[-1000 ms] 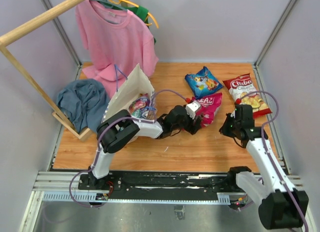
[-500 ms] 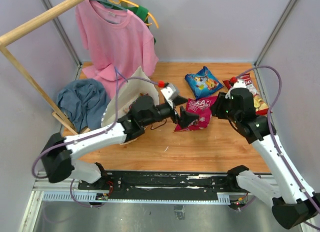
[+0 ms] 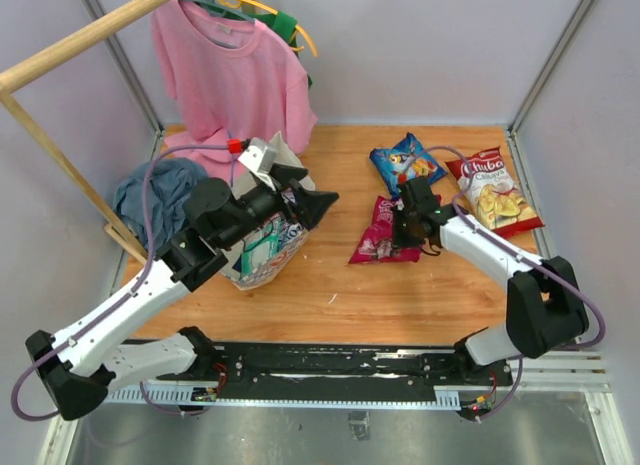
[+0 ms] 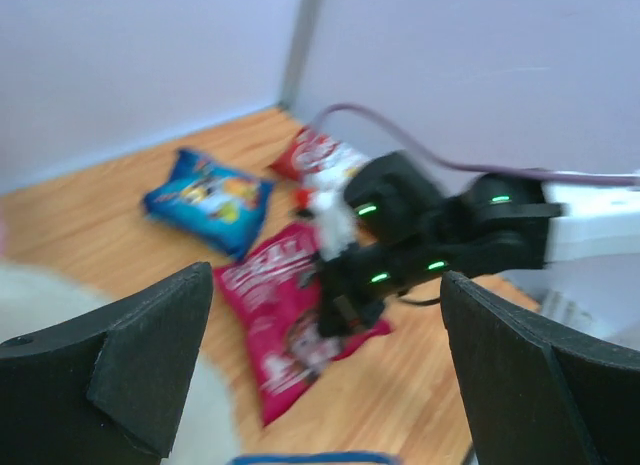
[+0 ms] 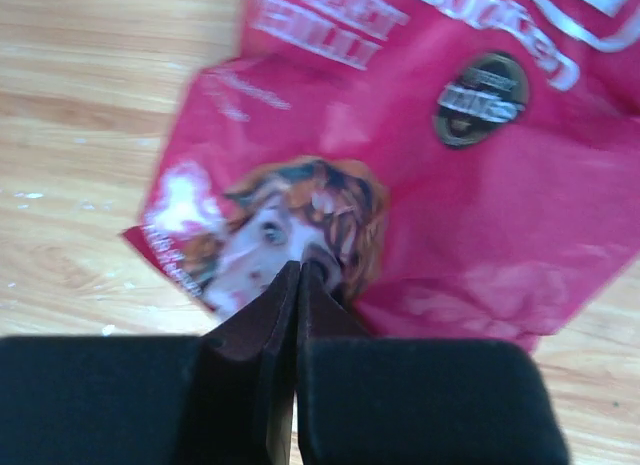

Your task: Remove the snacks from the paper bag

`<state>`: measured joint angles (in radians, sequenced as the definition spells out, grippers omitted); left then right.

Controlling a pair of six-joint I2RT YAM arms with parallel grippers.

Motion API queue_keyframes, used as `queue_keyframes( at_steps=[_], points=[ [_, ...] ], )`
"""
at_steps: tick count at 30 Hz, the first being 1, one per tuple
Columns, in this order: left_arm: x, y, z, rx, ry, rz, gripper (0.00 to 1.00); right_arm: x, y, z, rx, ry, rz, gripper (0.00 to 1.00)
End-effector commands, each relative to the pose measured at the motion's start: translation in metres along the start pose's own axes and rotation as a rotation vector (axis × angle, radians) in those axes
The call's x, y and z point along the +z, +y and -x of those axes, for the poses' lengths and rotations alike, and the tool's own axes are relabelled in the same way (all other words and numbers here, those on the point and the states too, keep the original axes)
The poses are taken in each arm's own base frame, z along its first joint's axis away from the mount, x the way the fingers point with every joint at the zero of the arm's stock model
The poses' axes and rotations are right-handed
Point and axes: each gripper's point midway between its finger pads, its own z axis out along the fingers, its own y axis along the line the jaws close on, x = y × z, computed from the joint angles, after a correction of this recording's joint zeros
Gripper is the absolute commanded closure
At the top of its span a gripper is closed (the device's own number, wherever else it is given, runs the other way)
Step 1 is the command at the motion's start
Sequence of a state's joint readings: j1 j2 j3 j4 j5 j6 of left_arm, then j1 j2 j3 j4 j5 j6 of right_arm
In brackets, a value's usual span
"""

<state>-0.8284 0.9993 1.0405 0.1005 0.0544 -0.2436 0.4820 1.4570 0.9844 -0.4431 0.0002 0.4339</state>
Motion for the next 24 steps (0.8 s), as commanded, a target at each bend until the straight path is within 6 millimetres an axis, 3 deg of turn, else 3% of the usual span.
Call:
queue_keyframes(
  at_steps=[1,3,7,11,15,20,24],
  points=[
    [-0.023,0.060,-0.035,-0.074,0.134,0.163,0.00,0.008,-0.043,-0.017,0.131,0.017,-0.006,0.99],
    [-0.028,0.077,-0.044,-0.114,0.171,0.196,0.00,0.014,-0.064,-0.030,0.258,0.038,0.007,0.99],
    [-0.033,0.104,-0.064,-0.145,0.282,0.295,0.00,0.035,-0.080,-0.054,0.475,0.093,0.116,0.99],
    [-0.039,0.116,-0.067,-0.122,0.340,0.374,0.00,0.044,-0.094,-0.052,0.519,0.105,0.095,0.99],
    [-0.055,0.130,-0.065,-0.099,0.359,0.472,0.00,0.035,-0.104,-0.029,0.517,0.050,0.053,0.99],
    [-0.080,0.146,-0.058,-0.126,0.372,0.546,0.00,0.004,-0.118,0.012,0.497,-0.062,0.013,0.99],
    [-0.088,0.159,-0.086,-0.178,0.478,0.563,0.00,-0.038,-0.104,0.045,0.445,-0.201,0.073,0.82]
  ],
)
